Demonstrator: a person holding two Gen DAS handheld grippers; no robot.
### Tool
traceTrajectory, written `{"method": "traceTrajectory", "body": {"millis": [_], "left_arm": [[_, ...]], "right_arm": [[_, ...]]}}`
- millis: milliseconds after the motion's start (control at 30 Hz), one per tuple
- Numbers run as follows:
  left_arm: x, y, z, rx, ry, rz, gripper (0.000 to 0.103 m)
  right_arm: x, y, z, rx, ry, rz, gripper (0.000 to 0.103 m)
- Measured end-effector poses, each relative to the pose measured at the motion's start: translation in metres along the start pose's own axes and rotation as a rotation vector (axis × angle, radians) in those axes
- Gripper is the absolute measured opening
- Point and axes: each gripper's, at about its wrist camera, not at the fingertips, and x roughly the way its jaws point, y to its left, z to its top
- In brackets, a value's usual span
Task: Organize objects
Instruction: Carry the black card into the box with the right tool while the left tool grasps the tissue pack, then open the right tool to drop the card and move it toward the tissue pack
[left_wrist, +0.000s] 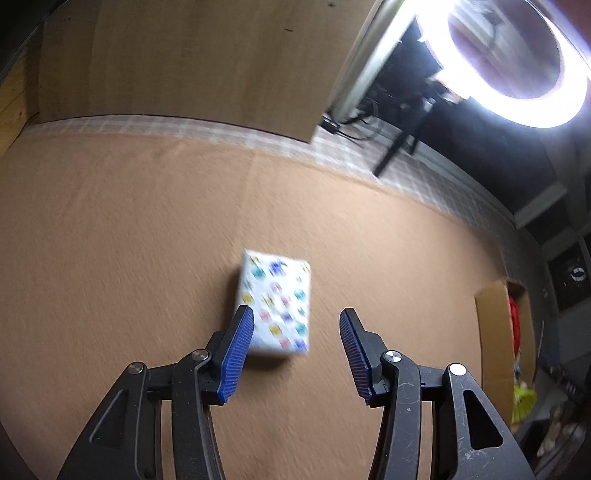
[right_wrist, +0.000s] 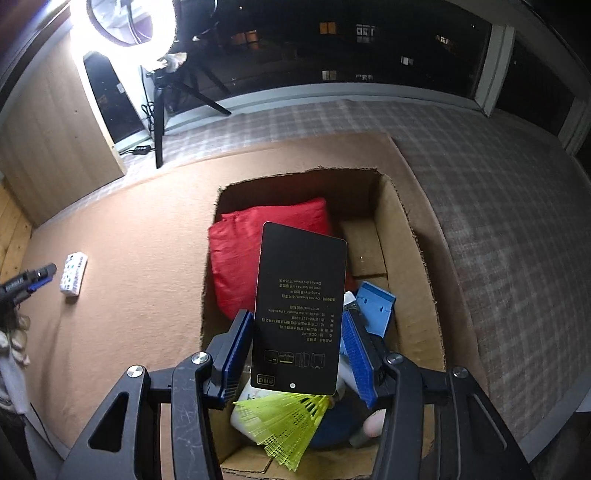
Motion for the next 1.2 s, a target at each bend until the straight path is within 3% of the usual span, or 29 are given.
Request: {"method": "traceTrajectory", "body": {"millis": [167, 400, 533, 600, 667, 767, 967, 1200], "left_arm": [[0.015, 0.01, 0.026, -0.031, 0.003, 0.01, 0.052], [0.041, 0.018, 0.047, -0.042, 0.039, 0.037, 0.052], [0.052, 0.02, 0.048, -0.044, 0.072, 0.011, 0.051], [0.056, 0.022, 0.047, -0.051, 0.086, -0.001, 0.043], [0.06, 0.021, 0.045, -0.046, 0.096, -0.008, 0.033], [0.062, 0.02, 0.038, -0.05, 0.1, -0.028, 0.03], [0.058, 0.017, 0.017, -0.072, 0.096, -0.061, 0.03], [0.044, -0.005, -0.036, -0.039, 0.105, -0.121, 0.031]], "right_arm": [[-0.001, -0.005, -0.001, 0.03, 0.001, -0.005, 0.056], [-0.011, -0.009, -0.007, 0.059, -0.01, -0.007, 0.058], [-0.018, -0.009, -0.011, 0.082, -0.023, 0.003, 0.058], [-0.022, -0.007, -0.013, 0.084, -0.028, 0.006, 0.058], [-0.025, -0.003, -0.014, 0.08, -0.034, 0.009, 0.058], [-0.031, 0.006, -0.016, 0.069, -0.042, 0.023, 0.058], [-0.041, 0.033, -0.02, 0.047, -0.057, 0.084, 0.058], [-0.036, 0.077, -0.031, -0.003, -0.023, 0.183, 0.058]]}}
